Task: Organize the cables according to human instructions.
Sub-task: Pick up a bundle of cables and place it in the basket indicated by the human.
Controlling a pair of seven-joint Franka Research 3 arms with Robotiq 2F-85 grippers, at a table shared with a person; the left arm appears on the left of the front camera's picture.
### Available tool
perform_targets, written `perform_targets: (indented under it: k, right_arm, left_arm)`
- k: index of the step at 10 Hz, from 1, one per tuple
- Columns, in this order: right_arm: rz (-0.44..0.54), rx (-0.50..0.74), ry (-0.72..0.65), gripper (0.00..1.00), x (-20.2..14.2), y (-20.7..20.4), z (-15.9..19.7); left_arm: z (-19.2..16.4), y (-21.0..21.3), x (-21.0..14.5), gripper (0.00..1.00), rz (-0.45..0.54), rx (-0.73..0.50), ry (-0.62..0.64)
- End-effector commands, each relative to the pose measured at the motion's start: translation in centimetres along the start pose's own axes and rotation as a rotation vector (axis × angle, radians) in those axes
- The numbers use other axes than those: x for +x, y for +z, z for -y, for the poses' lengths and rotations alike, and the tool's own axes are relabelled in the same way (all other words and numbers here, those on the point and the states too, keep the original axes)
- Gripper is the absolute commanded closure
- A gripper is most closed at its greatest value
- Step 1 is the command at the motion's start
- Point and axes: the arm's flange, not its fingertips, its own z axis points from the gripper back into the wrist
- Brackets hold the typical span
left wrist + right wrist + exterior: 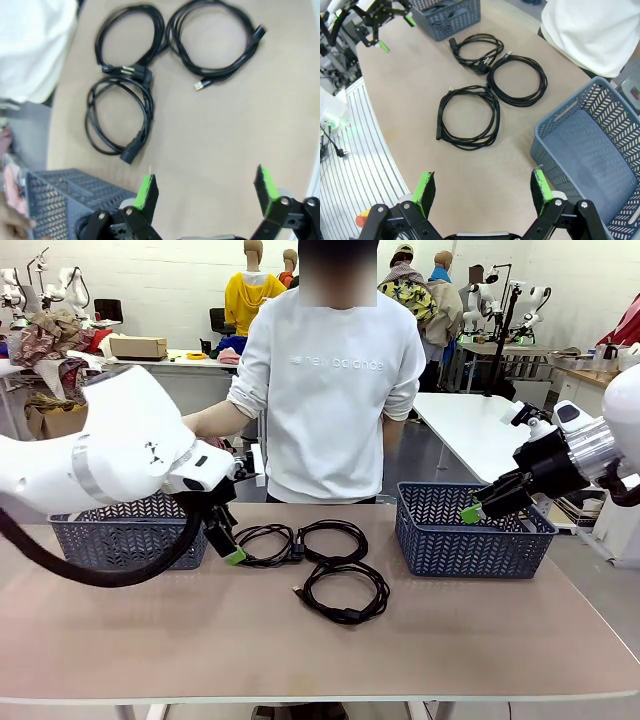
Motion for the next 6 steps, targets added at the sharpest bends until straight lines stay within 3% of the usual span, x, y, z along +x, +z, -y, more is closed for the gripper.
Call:
perform_targets:
  k: [1, 6]
  right_arm:
    - [0.027, 0.015, 0.016, 0.00, 0.0, -0.2, 0.3]
    - [0.027, 0.015, 0.016, 0.00, 0.0, -0.2, 0.3]
  left_arm:
    - [-2.3, -1.5, 2.4, 0.00, -0.056, 0.007, -0.098]
    - [-6.7, -7.6, 6.3, 0.00, -0.196, -0.030, -0.228]
